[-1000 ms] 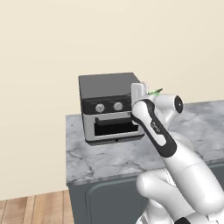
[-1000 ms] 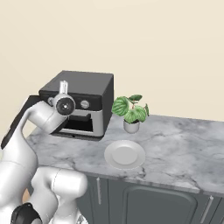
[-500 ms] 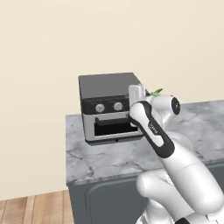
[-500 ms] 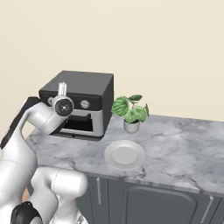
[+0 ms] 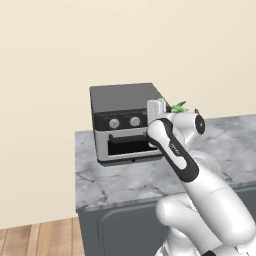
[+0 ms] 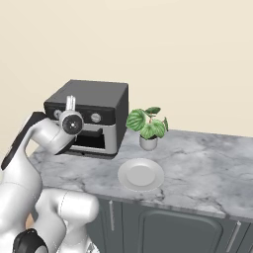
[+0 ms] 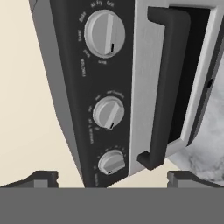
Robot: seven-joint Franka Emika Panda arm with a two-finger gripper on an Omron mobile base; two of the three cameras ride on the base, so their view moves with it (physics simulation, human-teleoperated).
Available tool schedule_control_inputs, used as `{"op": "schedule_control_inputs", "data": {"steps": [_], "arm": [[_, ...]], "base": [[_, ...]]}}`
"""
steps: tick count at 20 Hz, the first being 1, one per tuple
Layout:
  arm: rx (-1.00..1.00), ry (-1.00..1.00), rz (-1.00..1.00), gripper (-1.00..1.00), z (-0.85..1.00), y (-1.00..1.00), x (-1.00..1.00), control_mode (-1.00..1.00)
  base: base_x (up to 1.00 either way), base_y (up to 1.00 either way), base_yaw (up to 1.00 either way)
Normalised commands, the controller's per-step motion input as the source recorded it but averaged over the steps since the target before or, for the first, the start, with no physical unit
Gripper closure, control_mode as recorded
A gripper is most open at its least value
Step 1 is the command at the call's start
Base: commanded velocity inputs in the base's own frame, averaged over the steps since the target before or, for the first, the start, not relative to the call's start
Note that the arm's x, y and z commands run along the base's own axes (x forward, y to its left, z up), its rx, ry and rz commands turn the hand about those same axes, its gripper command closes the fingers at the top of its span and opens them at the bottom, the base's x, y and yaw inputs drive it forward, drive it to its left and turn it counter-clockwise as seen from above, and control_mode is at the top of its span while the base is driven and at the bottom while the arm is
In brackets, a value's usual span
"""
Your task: Pull the toaster oven rack outwards. Pick up the baguette from the plate and place it on the toaster oven rack. Close the toaster oven door fully and set the temperature to the lowest setting.
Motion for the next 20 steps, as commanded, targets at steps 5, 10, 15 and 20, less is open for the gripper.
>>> {"op": "schedule_control_inputs", "data": {"steps": [5, 10, 15, 20], "arm": [[0.00, 0.00, 0.00, -1.00, -0.04, 0.00, 0.05, -1.00], [0.00, 0.00, 0.00, -1.00, -0.15, 0.00, 0.12, -1.00], [0.00, -0.02, 0.00, -1.00, -0.19, 0.00, 0.08, -1.00], [0.00, -0.05, 0.00, -1.00, -0.10, 0.00, 0.10, -1.00]], "base": [[0.00, 0.00, 0.00], [0.00, 0.00, 0.00], [0.00, 0.00, 0.00], [0.00, 0.00, 0.00]]}}
